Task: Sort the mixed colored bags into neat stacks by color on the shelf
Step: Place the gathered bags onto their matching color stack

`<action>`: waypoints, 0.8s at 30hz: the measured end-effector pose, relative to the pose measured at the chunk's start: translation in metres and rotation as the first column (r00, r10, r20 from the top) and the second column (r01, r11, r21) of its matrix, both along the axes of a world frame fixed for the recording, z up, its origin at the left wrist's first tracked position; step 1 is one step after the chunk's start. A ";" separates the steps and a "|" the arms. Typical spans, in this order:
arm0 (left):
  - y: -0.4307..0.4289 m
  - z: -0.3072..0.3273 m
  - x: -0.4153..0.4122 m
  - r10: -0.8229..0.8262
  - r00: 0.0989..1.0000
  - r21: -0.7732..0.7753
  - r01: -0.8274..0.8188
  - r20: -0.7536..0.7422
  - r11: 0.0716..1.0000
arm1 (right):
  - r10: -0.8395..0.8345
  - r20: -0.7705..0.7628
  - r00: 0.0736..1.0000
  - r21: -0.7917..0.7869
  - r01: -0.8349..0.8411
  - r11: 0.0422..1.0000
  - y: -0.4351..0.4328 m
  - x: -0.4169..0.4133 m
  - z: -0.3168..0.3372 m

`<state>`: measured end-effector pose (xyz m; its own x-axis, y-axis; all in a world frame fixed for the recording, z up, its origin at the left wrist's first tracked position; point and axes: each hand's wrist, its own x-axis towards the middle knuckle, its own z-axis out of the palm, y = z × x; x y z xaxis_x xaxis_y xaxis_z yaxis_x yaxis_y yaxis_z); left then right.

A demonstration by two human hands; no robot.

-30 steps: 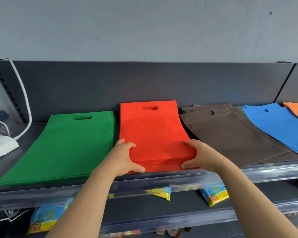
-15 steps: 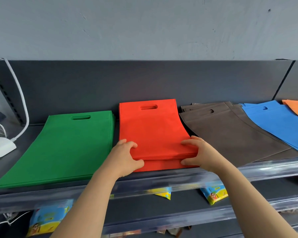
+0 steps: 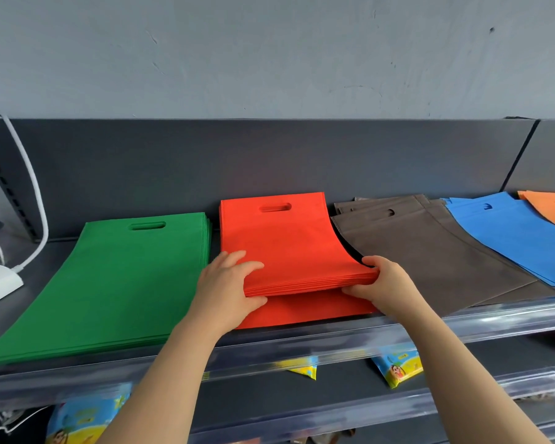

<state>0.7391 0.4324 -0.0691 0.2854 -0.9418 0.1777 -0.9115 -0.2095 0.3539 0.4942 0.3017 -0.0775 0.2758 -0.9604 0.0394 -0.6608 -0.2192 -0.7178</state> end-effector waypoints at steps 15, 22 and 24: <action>-0.004 -0.003 0.001 -0.093 0.988 -0.036 0.089 -0.120 0.995 | -0.139 0.155 0.978 0.240 0.099 0.966 0.017 -0.018 0.008; 0.002 -0.001 0.002 -0.120 0.981 -0.012 0.119 -0.154 0.993 | -0.124 0.340 0.932 0.213 0.052 0.976 0.028 -0.019 0.009; 0.004 -0.002 0.003 -0.122 0.983 0.048 0.129 -0.140 0.990 | -0.145 0.380 0.913 0.216 0.065 0.974 0.029 -0.021 0.007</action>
